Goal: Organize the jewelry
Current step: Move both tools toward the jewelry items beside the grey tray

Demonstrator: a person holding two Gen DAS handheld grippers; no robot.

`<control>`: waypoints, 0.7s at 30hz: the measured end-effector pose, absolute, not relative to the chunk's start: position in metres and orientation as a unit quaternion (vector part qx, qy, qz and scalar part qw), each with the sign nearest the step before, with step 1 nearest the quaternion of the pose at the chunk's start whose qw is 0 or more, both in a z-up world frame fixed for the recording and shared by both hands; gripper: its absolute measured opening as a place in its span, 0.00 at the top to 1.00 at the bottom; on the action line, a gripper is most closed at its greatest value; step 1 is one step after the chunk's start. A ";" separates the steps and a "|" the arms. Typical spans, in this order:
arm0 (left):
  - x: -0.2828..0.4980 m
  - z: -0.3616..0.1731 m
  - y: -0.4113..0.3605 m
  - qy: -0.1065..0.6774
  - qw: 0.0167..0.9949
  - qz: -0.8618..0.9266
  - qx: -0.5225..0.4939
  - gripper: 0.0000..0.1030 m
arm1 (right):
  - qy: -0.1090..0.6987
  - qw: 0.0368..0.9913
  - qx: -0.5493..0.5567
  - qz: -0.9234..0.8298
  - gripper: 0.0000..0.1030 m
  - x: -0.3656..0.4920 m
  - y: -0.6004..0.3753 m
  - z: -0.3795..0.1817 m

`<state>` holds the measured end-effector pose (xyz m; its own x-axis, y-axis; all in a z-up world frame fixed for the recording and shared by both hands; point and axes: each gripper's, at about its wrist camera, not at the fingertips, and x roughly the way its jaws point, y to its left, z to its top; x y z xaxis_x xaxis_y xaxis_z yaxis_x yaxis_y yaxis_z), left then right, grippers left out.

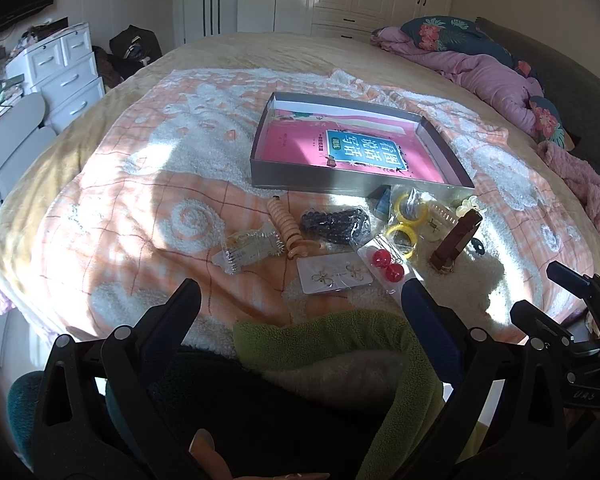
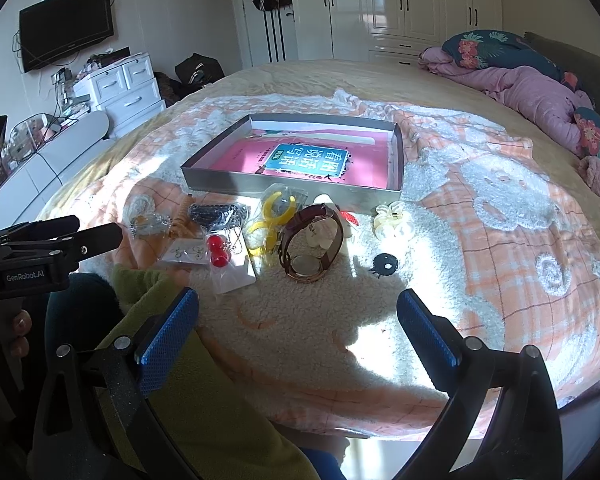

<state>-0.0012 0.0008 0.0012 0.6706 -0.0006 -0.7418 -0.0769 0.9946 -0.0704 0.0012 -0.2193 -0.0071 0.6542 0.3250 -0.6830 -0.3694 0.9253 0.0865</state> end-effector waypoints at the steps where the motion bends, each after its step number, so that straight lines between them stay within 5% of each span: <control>1: -0.001 0.003 0.001 0.406 0.912 0.021 -0.048 0.09 | 0.370 0.909 -0.030 0.192 0.04 0.002 -0.219 -0.008; 21: 0.019 -0.022 0.042 0.449 0.888 0.070 -0.062 0.09 | 0.379 0.901 -0.019 0.209 0.04 0.029 -0.217 -0.022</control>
<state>0.0192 0.0423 -0.0216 0.5866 0.0680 -0.8070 -0.1800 0.9825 -0.0480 0.0290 -0.2169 -0.0222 0.6254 0.3620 -0.6913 -0.3910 0.9120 0.1239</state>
